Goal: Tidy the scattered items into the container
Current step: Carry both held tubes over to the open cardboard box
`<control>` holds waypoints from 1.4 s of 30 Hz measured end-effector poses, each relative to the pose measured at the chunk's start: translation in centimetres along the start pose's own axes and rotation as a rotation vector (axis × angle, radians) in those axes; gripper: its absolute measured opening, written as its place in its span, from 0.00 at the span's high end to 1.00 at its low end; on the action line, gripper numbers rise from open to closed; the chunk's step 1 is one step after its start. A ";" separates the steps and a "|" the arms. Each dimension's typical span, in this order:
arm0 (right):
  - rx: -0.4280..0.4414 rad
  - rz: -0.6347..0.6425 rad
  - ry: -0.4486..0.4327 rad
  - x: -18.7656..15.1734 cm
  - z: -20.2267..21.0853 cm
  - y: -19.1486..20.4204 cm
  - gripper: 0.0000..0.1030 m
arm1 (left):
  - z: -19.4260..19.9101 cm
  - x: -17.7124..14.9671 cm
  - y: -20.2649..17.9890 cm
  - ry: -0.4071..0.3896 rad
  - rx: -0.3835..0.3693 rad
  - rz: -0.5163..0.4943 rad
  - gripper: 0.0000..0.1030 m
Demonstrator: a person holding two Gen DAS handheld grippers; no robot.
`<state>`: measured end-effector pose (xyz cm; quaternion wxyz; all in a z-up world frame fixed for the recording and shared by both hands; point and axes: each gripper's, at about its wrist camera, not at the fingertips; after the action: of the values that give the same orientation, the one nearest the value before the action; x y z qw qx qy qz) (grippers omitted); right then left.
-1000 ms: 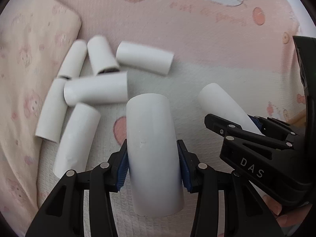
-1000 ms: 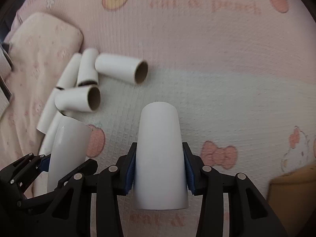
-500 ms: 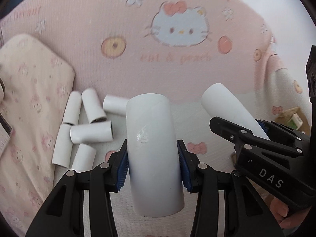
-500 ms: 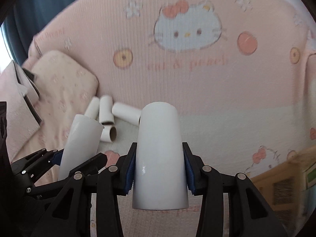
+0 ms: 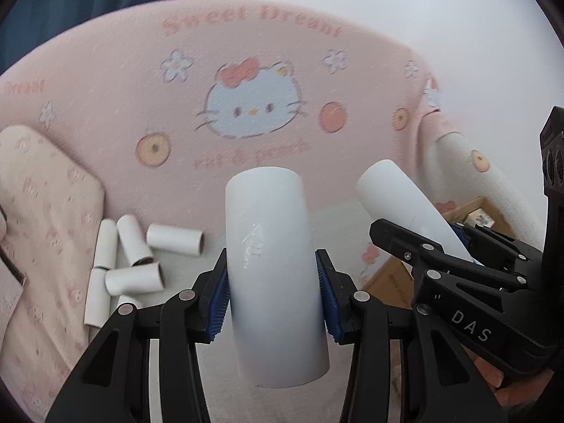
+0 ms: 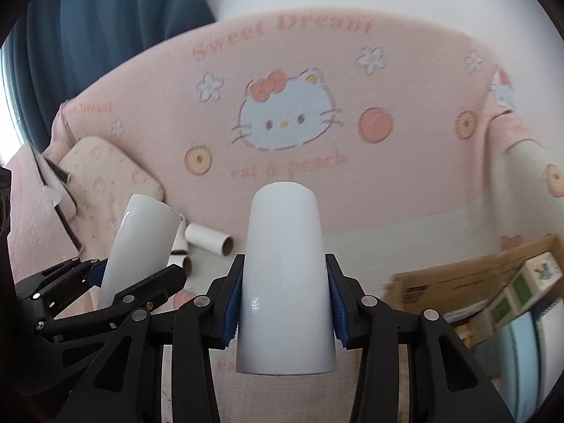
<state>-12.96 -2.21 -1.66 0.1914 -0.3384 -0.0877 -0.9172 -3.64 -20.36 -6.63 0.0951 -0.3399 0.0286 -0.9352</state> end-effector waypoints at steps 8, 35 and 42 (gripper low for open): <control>-0.033 -0.063 -0.041 0.2 3.2 -3.9 0.61 | 0.4 2.1 -4.9 -0.031 -0.084 -0.088 0.53; 0.014 -0.298 0.189 -5.3 7.2 -18.0 0.61 | -2.3 3.1 -19.0 0.102 -0.284 -0.339 0.53; 0.107 -0.287 0.380 -5.9 3.5 -19.5 0.61 | -4.9 3.4 -19.4 0.242 -0.357 -0.350 0.53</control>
<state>-14.74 18.29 -3.47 0.0896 -0.1333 -0.1457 -0.9762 -12.40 -2.03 -6.00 -0.1336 -0.2368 0.1447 -0.9514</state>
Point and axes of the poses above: each gripper's, at about its wrist camera, not at the fingertips, and z roughly against the way its jaws point, y to its left, x to its top, and after that the axes turned 7 degrees about y, right-handed
